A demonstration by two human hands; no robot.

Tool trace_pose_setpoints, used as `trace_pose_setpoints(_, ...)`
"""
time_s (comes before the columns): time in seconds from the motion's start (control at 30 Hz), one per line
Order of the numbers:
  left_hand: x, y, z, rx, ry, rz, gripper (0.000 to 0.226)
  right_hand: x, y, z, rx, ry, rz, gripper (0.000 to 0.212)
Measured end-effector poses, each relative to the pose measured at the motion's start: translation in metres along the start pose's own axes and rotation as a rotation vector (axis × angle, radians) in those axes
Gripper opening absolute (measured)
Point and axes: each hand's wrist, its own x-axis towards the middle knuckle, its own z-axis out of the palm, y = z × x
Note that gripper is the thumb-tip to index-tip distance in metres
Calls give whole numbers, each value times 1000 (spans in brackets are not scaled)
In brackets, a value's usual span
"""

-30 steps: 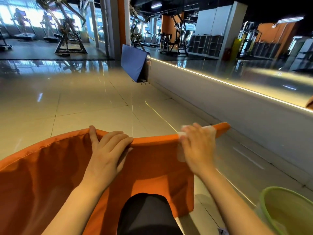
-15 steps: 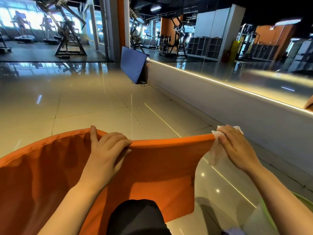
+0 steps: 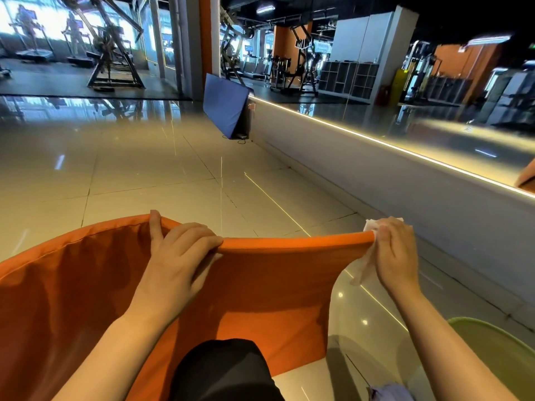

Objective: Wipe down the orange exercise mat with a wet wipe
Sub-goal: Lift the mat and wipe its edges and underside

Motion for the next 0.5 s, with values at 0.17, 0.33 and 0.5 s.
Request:
trace_pose_setpoints(0.17,-1,5,5,-7,-7,8,40,-33,-54,35,15,-119,-167,52)
trace_pose_setpoints(0.33,-6,4,-4,-25,-39,2,37,-87,-150,76,-6,-253,-307,42)
trace_pose_setpoints(0.5,-5,3,-12,-18,-58,22,23,-58,-119,43,-164,-412,-543,48)
